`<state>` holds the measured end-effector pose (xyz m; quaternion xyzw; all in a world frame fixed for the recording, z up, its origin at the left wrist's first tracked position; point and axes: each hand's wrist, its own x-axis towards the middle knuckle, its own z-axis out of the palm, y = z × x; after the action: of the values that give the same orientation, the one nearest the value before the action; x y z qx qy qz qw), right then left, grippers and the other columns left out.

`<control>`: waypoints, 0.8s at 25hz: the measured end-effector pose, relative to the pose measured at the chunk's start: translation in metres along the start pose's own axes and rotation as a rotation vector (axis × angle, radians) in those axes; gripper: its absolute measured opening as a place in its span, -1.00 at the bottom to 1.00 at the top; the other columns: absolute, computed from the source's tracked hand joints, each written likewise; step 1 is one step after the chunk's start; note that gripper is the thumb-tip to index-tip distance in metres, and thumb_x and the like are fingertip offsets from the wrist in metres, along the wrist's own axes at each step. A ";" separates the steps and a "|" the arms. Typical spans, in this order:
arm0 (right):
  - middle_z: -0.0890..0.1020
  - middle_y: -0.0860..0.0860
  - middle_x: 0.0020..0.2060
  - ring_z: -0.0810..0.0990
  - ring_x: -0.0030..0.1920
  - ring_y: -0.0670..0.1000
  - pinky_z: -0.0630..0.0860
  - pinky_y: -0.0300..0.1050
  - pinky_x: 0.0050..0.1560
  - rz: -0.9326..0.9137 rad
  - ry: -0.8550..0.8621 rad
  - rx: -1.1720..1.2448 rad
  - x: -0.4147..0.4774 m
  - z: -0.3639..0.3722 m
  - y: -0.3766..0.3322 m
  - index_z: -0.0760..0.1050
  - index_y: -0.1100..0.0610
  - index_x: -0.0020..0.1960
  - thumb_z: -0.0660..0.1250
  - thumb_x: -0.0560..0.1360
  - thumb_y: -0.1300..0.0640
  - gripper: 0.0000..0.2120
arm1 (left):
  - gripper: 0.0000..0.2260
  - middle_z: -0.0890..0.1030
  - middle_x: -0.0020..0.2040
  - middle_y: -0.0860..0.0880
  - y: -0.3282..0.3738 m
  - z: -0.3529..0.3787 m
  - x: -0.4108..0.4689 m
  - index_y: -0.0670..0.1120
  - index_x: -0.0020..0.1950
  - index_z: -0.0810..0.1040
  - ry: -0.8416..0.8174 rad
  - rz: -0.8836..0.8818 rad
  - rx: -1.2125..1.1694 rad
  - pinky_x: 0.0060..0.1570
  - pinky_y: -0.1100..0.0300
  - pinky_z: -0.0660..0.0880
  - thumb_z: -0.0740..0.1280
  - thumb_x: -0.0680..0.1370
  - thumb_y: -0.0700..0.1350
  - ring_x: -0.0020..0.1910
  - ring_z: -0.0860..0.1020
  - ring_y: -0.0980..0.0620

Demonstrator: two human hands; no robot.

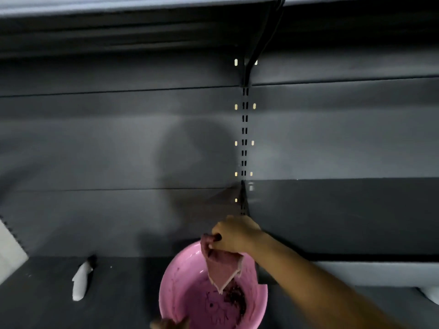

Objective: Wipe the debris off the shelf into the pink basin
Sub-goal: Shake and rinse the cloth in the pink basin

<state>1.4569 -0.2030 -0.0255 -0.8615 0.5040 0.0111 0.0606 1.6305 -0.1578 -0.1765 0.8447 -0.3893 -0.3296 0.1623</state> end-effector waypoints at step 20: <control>0.64 0.15 -0.14 0.59 -0.08 0.16 0.51 -0.01 -0.01 -0.034 0.089 -0.101 0.004 -0.035 0.029 0.48 0.09 -0.13 0.28 0.44 0.10 -0.93 | -0.85 0.59 -0.23 0.00 0.086 -0.135 0.003 -0.09 -0.07 0.61 0.009 1.046 0.089 -0.32 0.53 0.31 0.31 0.43 -0.25 -0.25 0.49 0.14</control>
<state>1.4317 -0.2245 0.0060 -0.8716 0.4903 -0.0028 -0.0052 1.6768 -0.2129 -0.0331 0.5448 -0.7720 -0.1841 0.2707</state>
